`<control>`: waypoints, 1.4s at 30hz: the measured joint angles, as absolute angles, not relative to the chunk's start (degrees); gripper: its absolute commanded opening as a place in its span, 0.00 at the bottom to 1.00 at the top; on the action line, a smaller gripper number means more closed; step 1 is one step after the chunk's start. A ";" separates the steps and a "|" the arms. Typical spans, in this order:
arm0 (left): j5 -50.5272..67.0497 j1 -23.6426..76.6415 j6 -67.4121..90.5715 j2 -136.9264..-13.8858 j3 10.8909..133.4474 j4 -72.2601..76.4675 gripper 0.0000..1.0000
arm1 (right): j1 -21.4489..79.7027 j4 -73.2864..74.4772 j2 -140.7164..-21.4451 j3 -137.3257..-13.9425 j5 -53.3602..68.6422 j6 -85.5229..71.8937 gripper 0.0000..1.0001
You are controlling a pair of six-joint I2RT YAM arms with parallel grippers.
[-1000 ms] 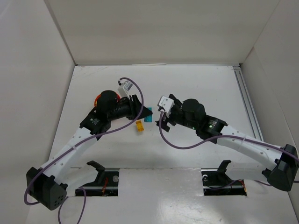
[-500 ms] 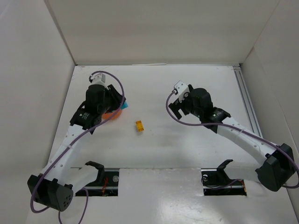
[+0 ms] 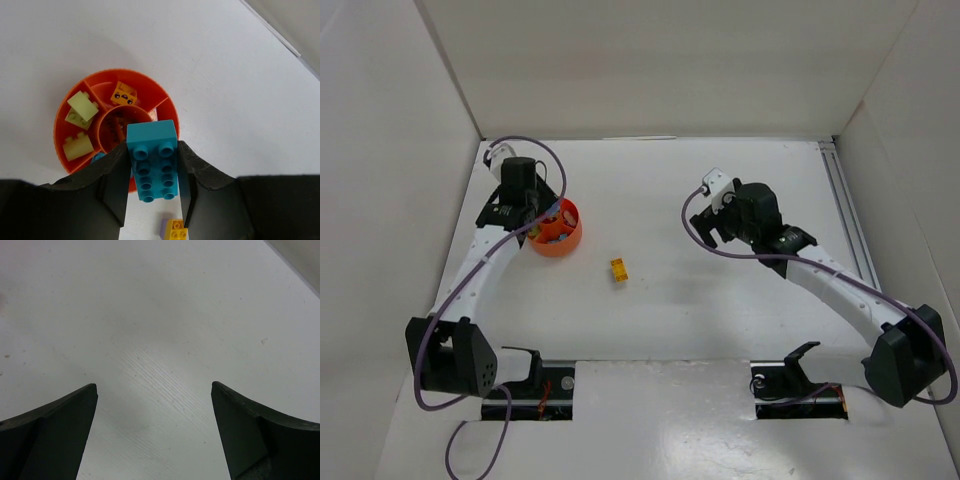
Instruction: Sort the legos into containers by color
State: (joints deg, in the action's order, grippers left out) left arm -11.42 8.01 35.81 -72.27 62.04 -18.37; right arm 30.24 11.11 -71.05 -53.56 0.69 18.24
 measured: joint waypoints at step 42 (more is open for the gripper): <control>-22.04 2.87 40.05 -75.42 66.70 -29.02 0.00 | 28.14 11.07 -74.22 -53.54 1.41 19.29 1.00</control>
State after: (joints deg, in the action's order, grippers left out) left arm -22.04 2.87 40.05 -75.42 66.70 -29.02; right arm 28.14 11.07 -74.22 -53.54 1.41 19.29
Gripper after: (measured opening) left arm 0.337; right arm 0.995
